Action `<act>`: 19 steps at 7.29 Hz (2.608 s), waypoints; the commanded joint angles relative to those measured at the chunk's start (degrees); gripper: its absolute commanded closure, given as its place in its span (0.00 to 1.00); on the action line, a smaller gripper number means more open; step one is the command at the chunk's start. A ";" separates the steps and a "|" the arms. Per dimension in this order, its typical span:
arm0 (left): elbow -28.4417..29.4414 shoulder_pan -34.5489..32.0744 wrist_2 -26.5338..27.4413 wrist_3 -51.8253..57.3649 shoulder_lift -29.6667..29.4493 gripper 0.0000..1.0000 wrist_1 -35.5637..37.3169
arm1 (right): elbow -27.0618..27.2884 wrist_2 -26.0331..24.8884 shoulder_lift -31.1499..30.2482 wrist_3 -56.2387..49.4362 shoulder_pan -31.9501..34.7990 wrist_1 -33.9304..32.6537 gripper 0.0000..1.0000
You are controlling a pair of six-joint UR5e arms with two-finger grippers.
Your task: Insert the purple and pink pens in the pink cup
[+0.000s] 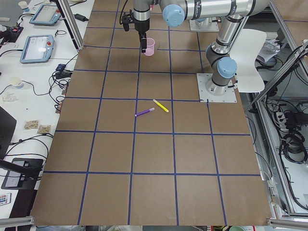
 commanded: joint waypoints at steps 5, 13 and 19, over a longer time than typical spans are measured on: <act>-4.74 13.88 1.76 2.15 -9.13 0.00 10.29 | 10.79 1.59 14.40 -32.41 -11.84 -9.94 0.00; -10.82 21.08 1.95 11.38 -24.78 0.00 32.39 | 13.23 3.34 21.28 -47.92 -15.45 -15.83 0.12; -10.73 20.38 1.60 2.77 -28.57 0.06 34.77 | 13.60 4.49 21.02 -48.45 -15.45 -18.81 0.79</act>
